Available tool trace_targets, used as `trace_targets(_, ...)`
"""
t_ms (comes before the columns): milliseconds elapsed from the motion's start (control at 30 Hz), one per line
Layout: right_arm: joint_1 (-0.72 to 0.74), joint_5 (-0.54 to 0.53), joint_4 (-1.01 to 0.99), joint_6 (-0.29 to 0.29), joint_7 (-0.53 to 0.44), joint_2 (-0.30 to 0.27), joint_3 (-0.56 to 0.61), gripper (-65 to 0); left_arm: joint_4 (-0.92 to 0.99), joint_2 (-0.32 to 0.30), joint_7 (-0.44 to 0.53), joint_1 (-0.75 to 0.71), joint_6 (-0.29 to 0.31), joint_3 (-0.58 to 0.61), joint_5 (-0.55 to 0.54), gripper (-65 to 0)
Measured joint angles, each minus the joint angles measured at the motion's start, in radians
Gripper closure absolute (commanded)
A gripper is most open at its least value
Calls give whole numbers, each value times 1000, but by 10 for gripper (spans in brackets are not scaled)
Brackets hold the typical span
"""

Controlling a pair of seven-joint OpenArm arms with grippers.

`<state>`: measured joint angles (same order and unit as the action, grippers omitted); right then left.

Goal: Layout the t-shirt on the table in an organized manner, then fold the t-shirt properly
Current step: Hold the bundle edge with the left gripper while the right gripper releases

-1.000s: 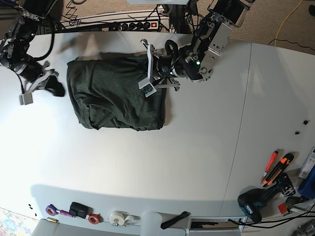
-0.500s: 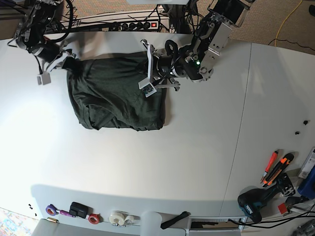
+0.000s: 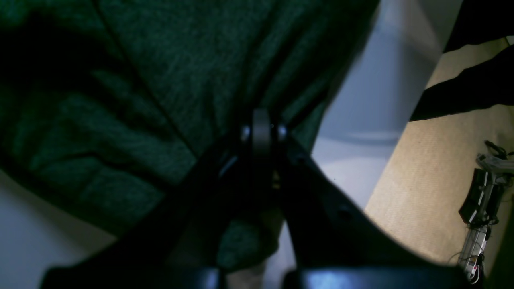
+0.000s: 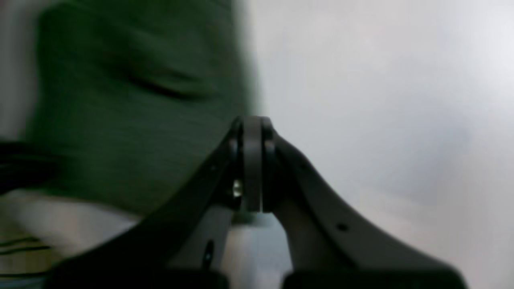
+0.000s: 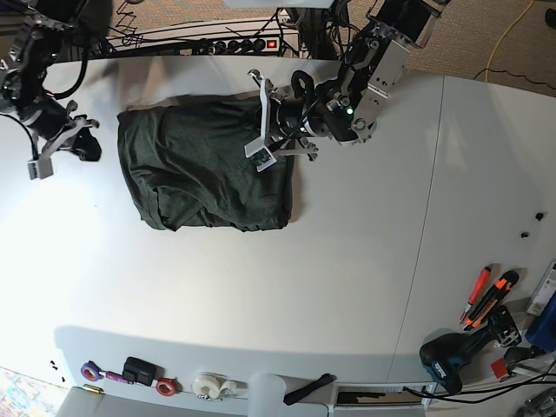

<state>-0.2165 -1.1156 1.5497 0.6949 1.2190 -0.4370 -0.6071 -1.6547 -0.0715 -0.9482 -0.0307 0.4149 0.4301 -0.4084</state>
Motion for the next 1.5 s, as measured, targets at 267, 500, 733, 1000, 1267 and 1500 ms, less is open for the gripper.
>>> trace_targets(267,-40,-294,2,2,191,70,1,0,0,0,4,-1,0,0,0,0)
trace_targets(500,-44,185,-2,1,16,93,0,0,0,0,6,-2,0,0,0,0)
trace_targets(733,53,325,-2,2,-58,92,26,0,0,0,7,-2,0,0,0,0)
trace_targets(1000,109,21,-1,-1,5,53,26,0,0,0,7,-2,0,0,0,0)
trace_targets(1267,24,-116,-2,2,198,126,27,0,0,0,7,-2,0,0,0,0)
trace_targets(1500,1,185,-39,-2,-13,132,32,0,0,0,7,-2,0,0,0,0)
